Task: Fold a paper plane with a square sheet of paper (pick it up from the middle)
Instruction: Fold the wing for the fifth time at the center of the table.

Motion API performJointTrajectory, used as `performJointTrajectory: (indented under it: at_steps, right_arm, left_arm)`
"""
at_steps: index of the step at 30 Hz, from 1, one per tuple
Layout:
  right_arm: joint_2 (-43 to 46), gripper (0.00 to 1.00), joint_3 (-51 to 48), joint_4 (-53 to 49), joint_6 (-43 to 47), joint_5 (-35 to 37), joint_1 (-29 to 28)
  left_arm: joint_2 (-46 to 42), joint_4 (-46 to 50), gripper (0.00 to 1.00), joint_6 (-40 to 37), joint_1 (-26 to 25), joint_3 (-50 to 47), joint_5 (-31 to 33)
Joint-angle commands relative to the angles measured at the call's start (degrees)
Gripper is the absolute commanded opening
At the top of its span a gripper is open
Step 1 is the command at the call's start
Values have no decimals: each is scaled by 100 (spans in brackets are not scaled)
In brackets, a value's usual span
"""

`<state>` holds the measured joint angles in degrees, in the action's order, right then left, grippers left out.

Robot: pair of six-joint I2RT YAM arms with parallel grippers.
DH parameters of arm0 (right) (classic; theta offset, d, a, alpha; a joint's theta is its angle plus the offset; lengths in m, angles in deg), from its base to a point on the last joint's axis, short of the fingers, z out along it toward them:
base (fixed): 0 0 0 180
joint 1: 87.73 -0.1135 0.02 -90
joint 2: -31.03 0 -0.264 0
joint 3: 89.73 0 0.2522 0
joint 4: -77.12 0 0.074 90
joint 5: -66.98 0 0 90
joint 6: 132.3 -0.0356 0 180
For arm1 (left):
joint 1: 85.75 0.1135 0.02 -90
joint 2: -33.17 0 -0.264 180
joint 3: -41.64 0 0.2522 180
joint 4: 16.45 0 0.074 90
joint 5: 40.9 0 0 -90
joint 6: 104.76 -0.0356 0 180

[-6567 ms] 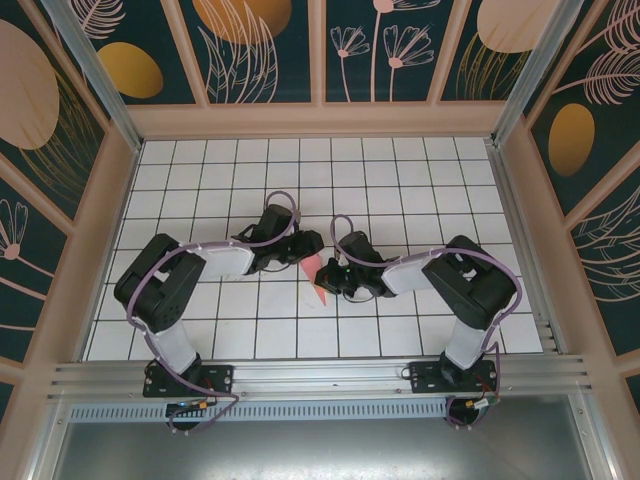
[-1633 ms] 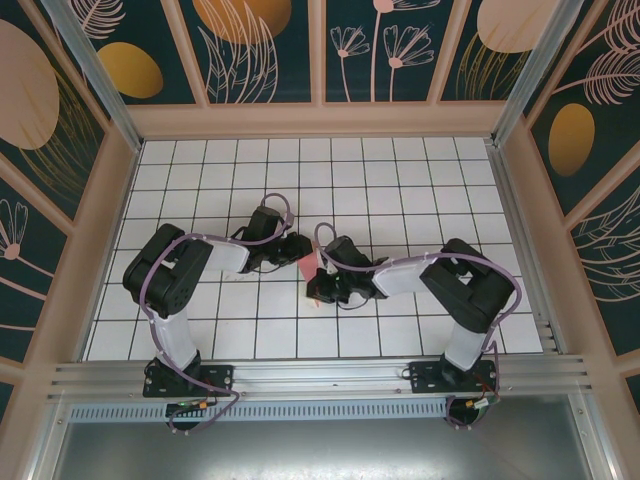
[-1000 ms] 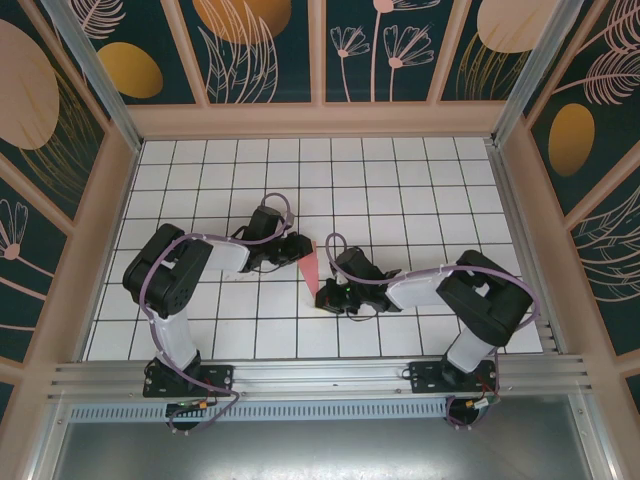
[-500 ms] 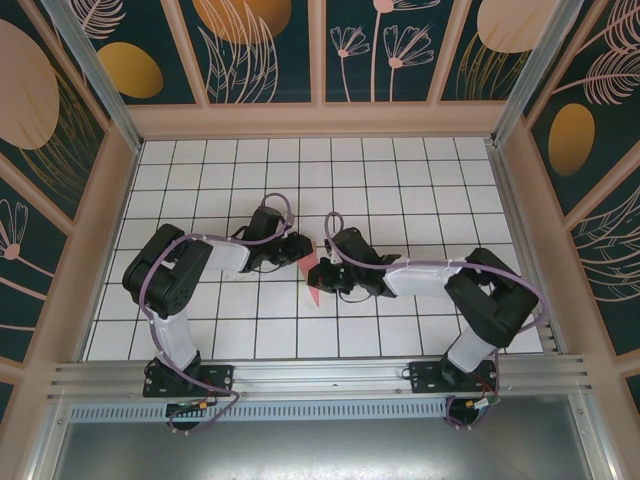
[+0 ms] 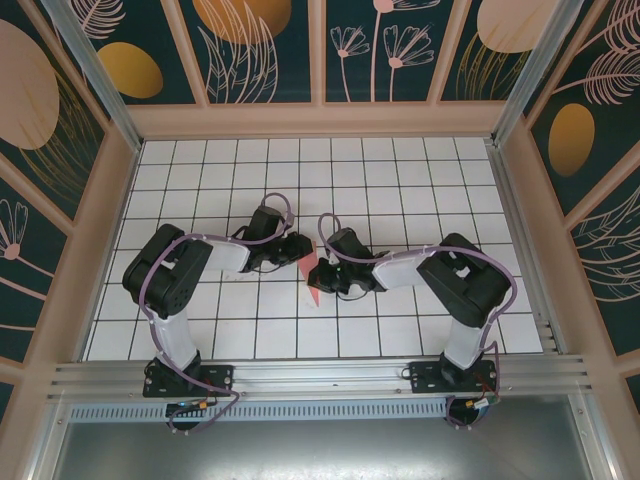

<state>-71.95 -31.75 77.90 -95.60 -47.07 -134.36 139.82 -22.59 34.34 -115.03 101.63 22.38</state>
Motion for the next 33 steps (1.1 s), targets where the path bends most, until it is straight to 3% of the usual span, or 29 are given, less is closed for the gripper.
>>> performJointTrajectory:
  at_steps: [1,20,33]
  right_arm:
    - [-258,7,-105,-3,-14,49,27]
    - [-325,2,-607,18,6,94,9]
    - [-369,0,-740,14,-51,85,4]
  left_arm:
    - [145,682,25,-185,63,-143,554]
    - [91,943,28,-242,88,100,747]
    - [132,873,33,-429,431,266,612]
